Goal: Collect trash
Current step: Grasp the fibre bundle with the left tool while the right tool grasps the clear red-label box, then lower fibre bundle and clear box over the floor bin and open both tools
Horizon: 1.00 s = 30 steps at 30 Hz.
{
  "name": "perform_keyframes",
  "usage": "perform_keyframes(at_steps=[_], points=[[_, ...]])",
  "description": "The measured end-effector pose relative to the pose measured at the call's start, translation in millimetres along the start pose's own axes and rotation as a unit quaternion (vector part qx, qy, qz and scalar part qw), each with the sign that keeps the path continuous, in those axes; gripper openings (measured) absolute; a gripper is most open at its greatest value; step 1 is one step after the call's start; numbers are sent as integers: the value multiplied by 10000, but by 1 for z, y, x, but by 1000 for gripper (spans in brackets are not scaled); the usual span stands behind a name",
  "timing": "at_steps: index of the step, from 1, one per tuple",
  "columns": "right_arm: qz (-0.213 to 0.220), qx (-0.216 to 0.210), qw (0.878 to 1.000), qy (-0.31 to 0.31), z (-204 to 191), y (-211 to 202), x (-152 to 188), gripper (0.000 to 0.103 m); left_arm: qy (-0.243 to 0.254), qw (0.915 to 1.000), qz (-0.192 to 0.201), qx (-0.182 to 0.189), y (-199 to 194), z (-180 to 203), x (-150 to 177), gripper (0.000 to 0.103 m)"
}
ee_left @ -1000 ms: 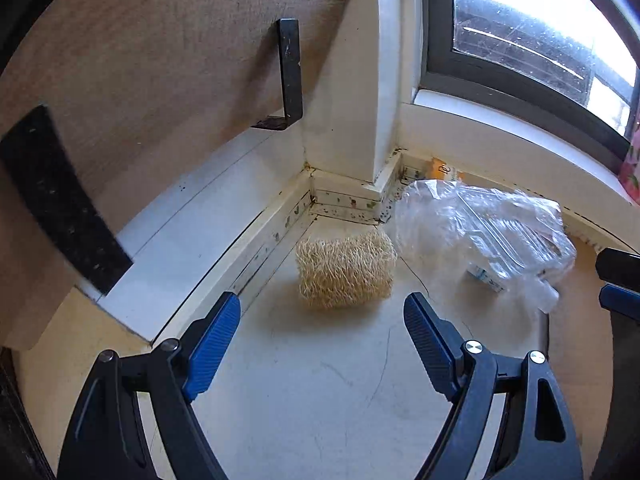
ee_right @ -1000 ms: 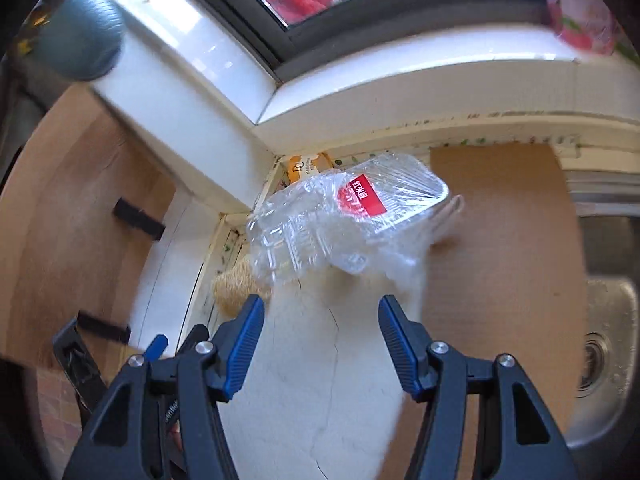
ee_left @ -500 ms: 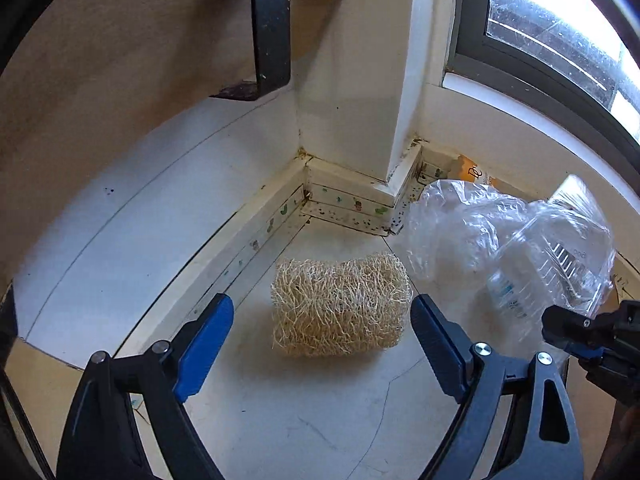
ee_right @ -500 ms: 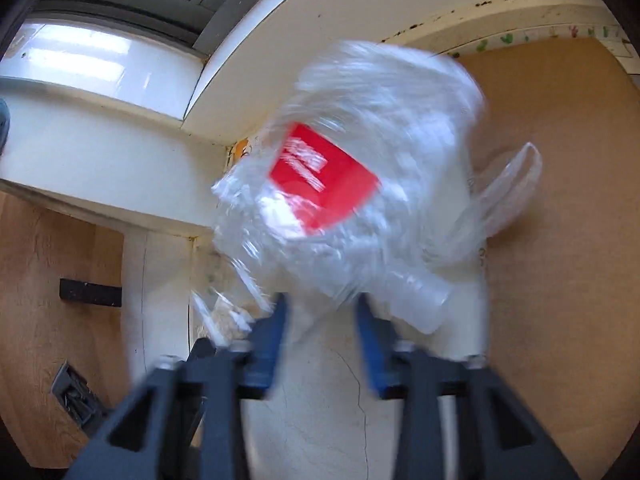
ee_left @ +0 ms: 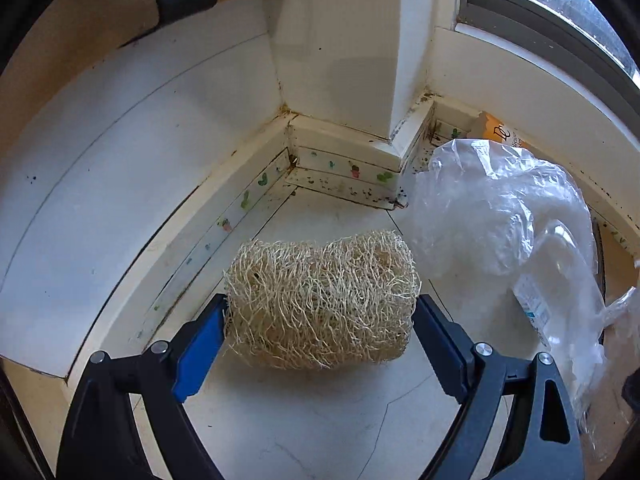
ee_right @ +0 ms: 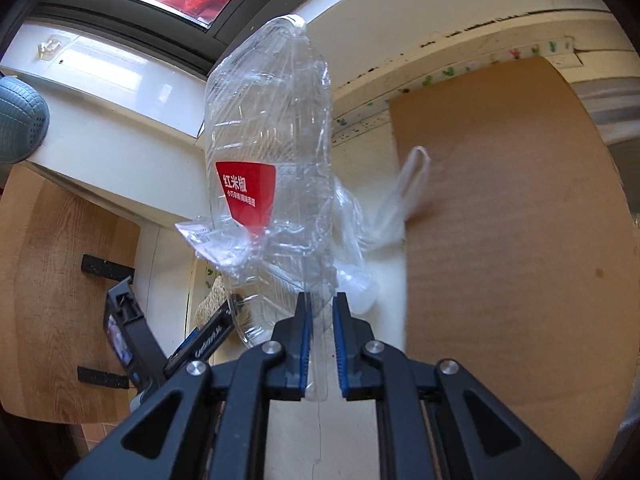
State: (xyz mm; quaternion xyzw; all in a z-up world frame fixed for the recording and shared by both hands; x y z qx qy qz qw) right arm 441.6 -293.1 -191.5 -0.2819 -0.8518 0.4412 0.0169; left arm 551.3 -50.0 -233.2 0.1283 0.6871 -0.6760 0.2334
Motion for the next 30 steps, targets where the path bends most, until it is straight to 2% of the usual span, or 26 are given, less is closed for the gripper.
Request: perform_keyframes(at_steps=[1, 4, 6, 7, 8, 9, 13, 19, 25, 30], points=[[-5, -8, 10000, 9, 2, -2, 1, 10, -66, 10000, -1, 54, 0, -2, 2, 77], [-57, -43, 10000, 31, 9, -8, 6, 10, -229, 9995, 38, 196, -3, -5, 3, 73], [-93, -65, 9999, 66, 11, -11, 8, 10, -226, 9993, 131, 255, -9, -5, 3, 65], [-111, -75, 9999, 83, 12, -12, 11, 10, -190, 9993, 171, 283, -14, -4, 4, 60], [-126, -82, 9998, 90, 13, -13, 13, 10, -156, 9992, 199, 298, -19, -4, 5, 48], [-136, -93, 9998, 91, 13, -15, 16, 10, -125, 9992, 214, 319, -25, -2, 7, 43], [-126, -93, 9999, 37, 14, -27, 30, 10, -59, 9982, 290, 519, -53, 1, 19, 38], [-73, -58, 9999, -127, 17, -61, 60, 10, 202, 9938, 293, 1055, -113, 0, 54, 32], [60, 35, 9996, -272, 5, -98, 114, 10, 447, 9867, 314, 1528, -187, -21, 103, 32], [205, 162, 9990, -374, -13, -129, 175, 10, 618, 9808, 278, 1828, -240, -49, 152, 32]])
Point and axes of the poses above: each gripper's, at about its wrist camera, not at the fingertips, and y roughly the way its jaws point, z to its right, x to its underside, the point moved 4 cm from there along y, roughly the way its jaws point, and after that the axes turned 4 degrees about x, right-handed, at the moved point
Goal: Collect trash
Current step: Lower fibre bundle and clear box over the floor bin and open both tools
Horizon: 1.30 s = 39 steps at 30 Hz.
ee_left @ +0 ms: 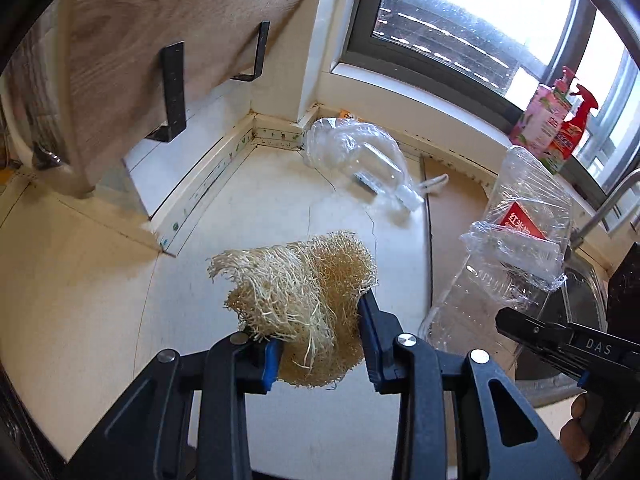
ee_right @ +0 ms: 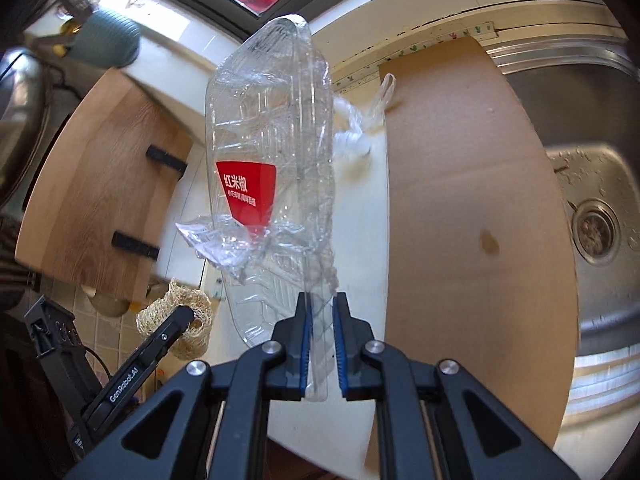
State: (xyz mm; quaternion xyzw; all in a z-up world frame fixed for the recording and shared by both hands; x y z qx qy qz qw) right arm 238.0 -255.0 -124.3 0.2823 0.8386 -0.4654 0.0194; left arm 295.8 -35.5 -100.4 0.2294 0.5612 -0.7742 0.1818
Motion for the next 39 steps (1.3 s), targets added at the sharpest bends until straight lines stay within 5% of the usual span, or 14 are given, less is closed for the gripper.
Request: perform_keyframes(at_steps=[10, 19, 30, 39], points=[[-112, 274, 9992, -279, -27, -50, 151, 10, 285, 9985, -40, 471, -95, -15, 104, 32], [-694, 825, 9930, -489, -18, -59, 249, 10, 333, 9950, -557, 763, -117, -33, 191, 32], [-1903, 1402, 9699, -591, 31, 6, 321, 10, -80, 9850, -1620, 592, -52, -65, 293, 33], [-3248, 1701, 9300, 263, 141, 155, 401, 10, -559, 9656, -2536, 152, 85, -127, 403, 35]])
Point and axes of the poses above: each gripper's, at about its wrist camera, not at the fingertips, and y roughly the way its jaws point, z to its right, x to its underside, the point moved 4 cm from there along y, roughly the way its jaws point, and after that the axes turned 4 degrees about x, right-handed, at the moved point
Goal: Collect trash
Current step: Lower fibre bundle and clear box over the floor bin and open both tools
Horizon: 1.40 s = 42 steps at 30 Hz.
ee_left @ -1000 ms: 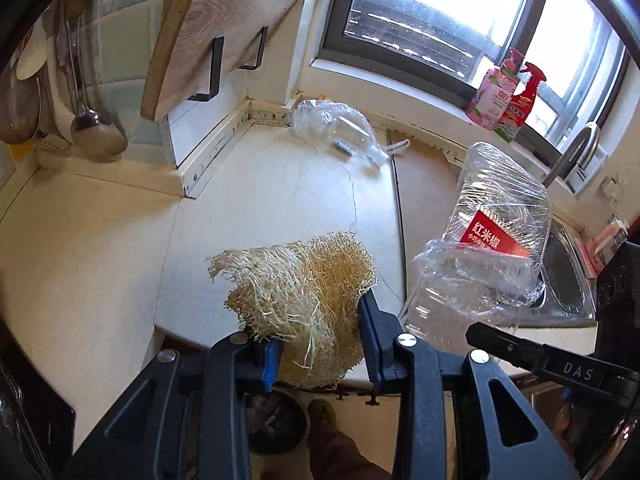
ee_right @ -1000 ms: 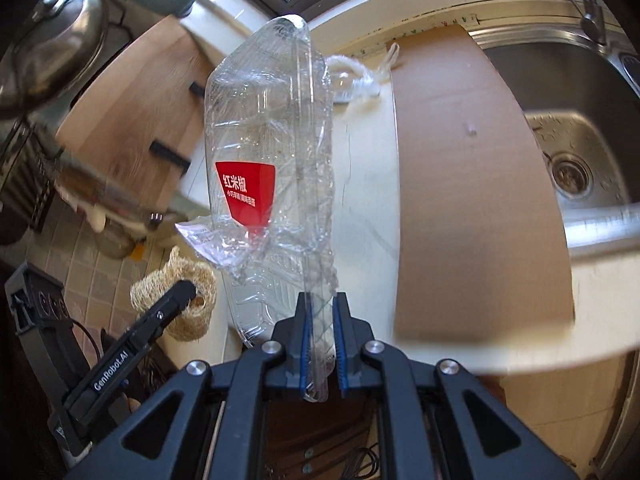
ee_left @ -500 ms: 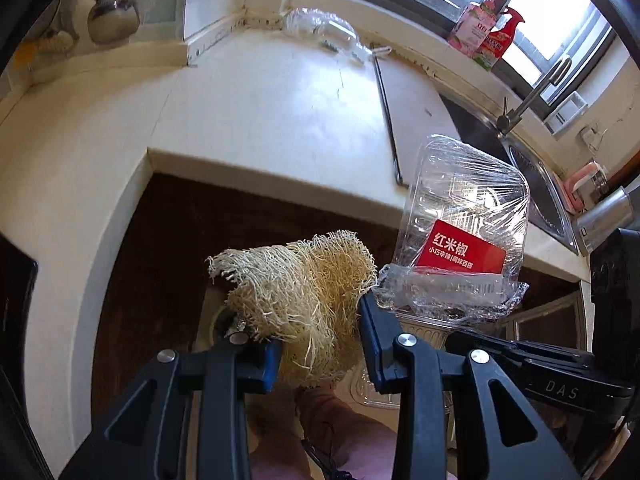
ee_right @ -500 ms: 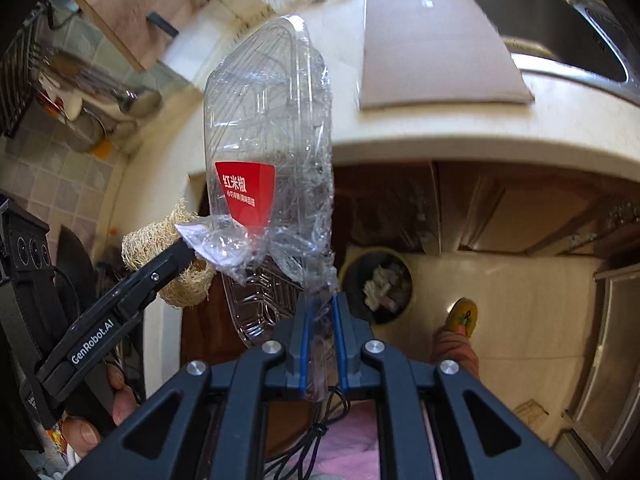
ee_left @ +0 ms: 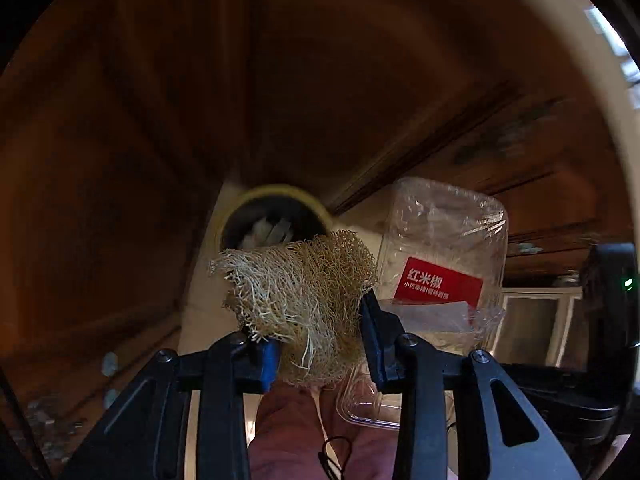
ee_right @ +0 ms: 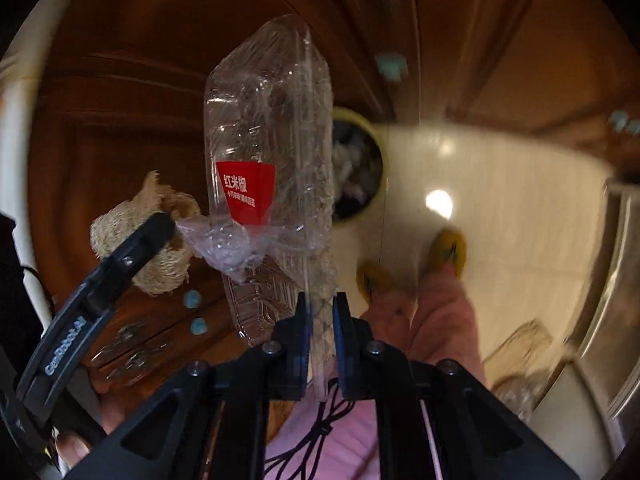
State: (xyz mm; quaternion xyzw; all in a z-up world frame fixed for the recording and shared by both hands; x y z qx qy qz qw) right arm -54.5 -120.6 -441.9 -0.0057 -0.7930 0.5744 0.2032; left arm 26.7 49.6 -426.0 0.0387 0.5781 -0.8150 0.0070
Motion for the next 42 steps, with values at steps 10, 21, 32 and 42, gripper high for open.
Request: perform_keyframes(at_steps=[10, 21, 32, 42], points=[[-854, 436, 9954, 89, 6, 132, -57, 11, -129, 9964, -764, -352, 116, -60, 3, 50], [-621, 712, 9952, -263, -24, 140, -102, 63, 81, 9962, -666, -548, 118, -73, -20, 74], [-513, 752, 9955, -278, -8, 119, -81, 63, -24, 9962, -731, -476, 114, -72, -21, 90], [-271, 727, 9966, -272, 1, 92, -59, 63, 7, 9962, -733, -475, 94, -60, -18, 90]])
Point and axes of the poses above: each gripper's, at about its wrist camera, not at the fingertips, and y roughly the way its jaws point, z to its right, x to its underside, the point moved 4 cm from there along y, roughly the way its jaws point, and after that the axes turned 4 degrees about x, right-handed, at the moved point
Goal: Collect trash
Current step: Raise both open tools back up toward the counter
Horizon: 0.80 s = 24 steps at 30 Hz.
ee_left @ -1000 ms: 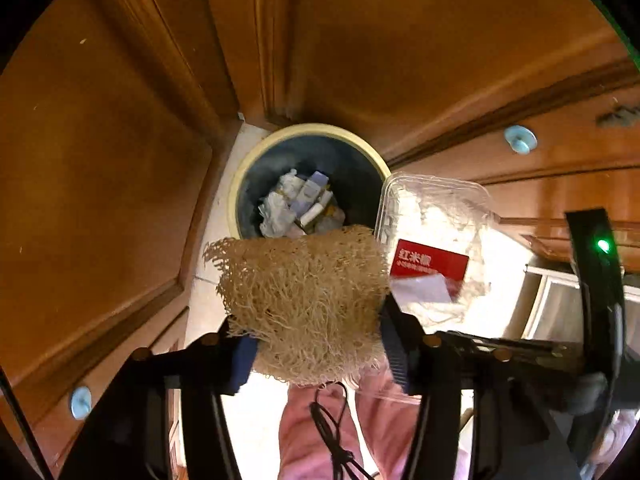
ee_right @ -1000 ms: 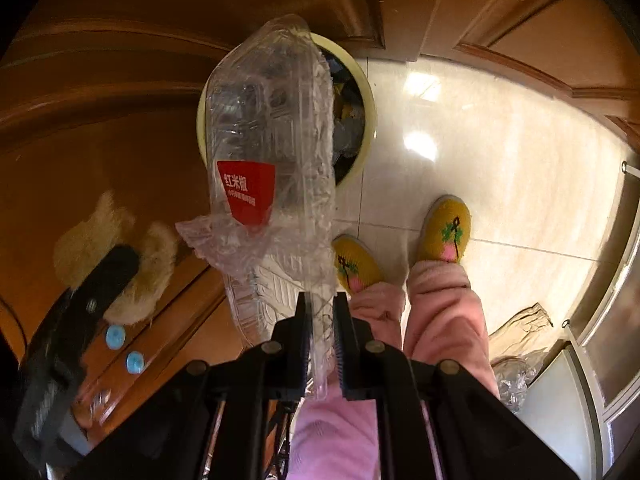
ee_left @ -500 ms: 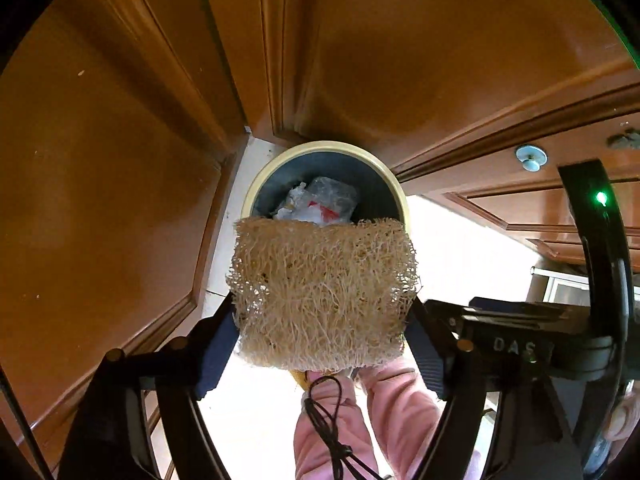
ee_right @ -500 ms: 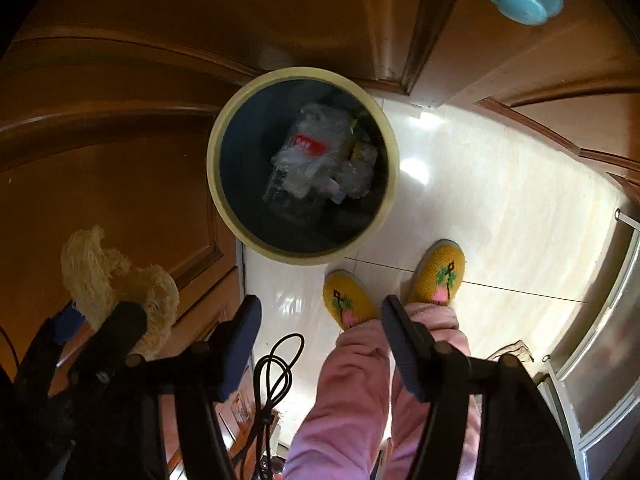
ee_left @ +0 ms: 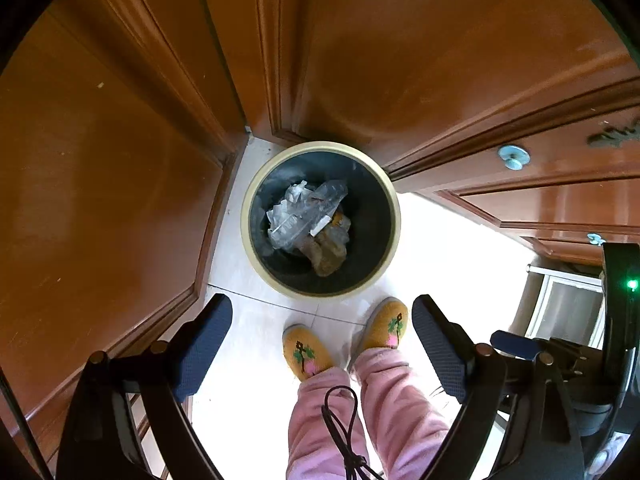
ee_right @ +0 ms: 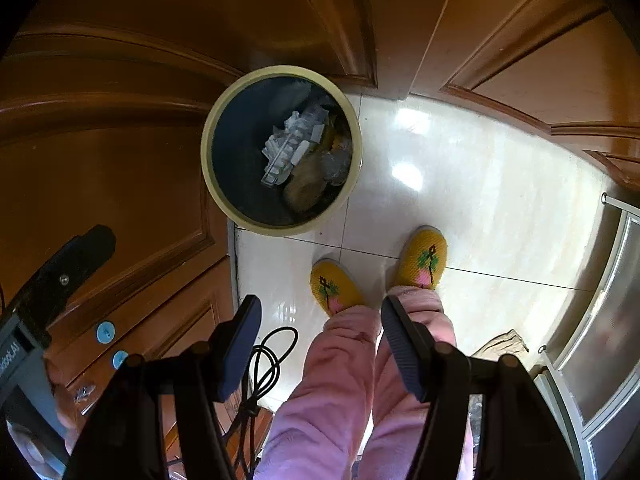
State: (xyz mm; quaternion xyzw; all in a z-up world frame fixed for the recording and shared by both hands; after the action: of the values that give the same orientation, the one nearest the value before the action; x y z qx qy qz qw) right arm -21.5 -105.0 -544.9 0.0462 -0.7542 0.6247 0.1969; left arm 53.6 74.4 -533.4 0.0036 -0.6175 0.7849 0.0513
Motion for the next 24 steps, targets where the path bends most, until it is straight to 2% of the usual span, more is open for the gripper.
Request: perform_keyframes(at_steps=[6, 13, 17, 24], points=[[361, -214, 9991, -3, -9, -51, 16, 63, 145, 9998, 160, -14, -50, 16, 11, 90], [1067, -444, 9930, -247, -23, -150, 39, 63, 362, 9956, 860, -13, -159, 51, 17, 90], [1552, -616, 9855, -314, -26, -211, 57, 63, 490, 9907, 1267, -76, -223, 71, 19, 90], [2429, -911, 9652, -337, -28, -310, 88, 63, 810, 9742, 2101, -136, -335, 95, 20, 90]])
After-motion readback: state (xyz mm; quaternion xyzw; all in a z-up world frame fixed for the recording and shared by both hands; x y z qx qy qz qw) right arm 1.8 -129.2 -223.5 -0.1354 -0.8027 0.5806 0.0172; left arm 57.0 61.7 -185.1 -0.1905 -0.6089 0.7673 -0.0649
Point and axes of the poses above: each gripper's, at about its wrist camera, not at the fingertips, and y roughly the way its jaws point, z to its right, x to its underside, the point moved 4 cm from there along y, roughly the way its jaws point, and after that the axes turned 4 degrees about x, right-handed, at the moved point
